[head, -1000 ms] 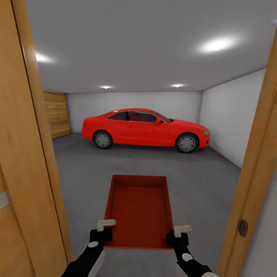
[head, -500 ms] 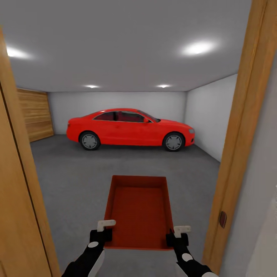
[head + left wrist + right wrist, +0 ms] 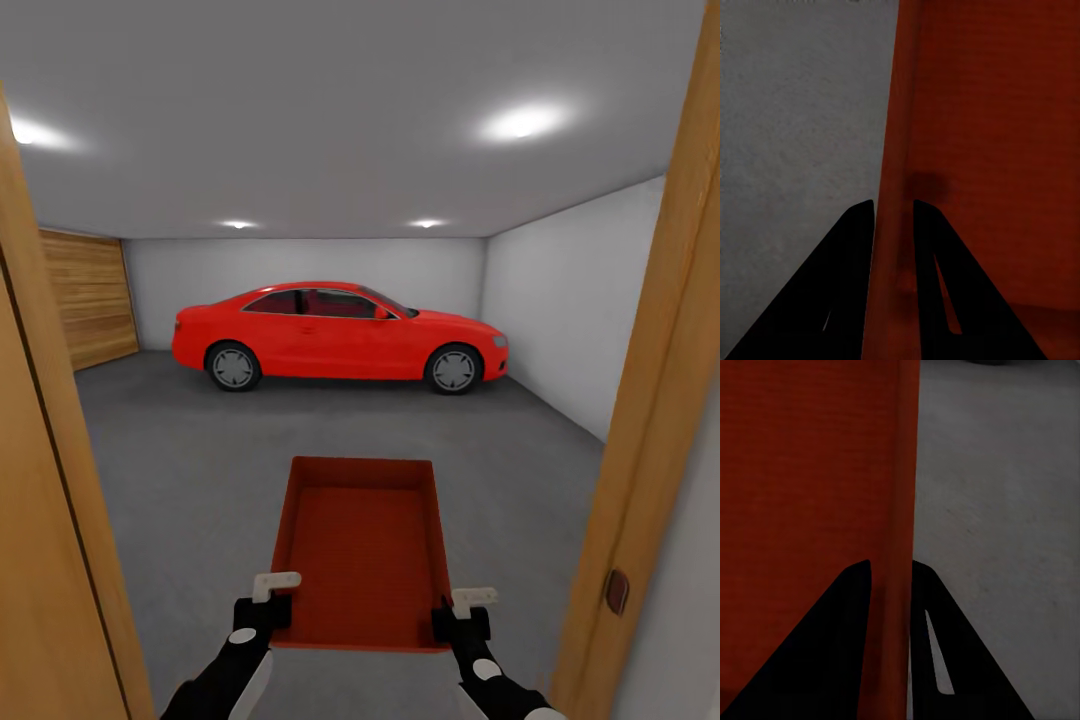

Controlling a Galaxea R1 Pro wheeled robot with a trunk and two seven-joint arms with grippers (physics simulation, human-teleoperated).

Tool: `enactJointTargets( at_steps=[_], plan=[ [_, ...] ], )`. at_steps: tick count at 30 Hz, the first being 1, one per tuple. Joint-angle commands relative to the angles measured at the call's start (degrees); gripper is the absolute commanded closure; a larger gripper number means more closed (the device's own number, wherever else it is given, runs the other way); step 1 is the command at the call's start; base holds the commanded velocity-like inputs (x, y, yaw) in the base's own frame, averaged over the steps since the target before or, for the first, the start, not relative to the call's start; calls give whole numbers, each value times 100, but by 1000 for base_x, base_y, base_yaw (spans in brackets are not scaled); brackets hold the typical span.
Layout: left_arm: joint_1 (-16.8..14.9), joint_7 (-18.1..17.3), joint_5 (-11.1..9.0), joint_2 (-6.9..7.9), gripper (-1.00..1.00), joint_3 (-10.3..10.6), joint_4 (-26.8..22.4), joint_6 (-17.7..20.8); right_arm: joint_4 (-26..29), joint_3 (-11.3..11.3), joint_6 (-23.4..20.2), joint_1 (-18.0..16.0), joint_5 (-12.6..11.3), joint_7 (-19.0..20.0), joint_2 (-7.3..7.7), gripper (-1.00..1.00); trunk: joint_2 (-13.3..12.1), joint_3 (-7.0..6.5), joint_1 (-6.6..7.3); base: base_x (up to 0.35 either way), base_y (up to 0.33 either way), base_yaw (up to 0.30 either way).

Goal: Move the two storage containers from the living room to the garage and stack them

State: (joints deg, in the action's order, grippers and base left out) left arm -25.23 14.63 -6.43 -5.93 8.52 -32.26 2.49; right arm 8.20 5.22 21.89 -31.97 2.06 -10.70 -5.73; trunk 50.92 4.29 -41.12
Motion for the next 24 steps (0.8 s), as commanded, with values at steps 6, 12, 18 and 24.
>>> enactJointTargets(
  at_steps=[6,12,18,24],
  plan=[
    [1,198,-86,48,100,31,1,33,68,-170,271,-11,1,-82,2,100,8,9,-4,184,170,0],
    [1,215,-86,40,100,27,-23,33,68,-170,272,-11,5,-82,2,100,8,9,-4,26,22,0],
    [1,216,-86,35,100,27,13,33,68,-170,272,-11,5,-82,2,100,8,9,-4,115,1,0],
    [1,216,-86,39,100,27,40,33,68,-170,272,-11,5,-82,2,100,8,9,-4,301,0,0]
  ],
)
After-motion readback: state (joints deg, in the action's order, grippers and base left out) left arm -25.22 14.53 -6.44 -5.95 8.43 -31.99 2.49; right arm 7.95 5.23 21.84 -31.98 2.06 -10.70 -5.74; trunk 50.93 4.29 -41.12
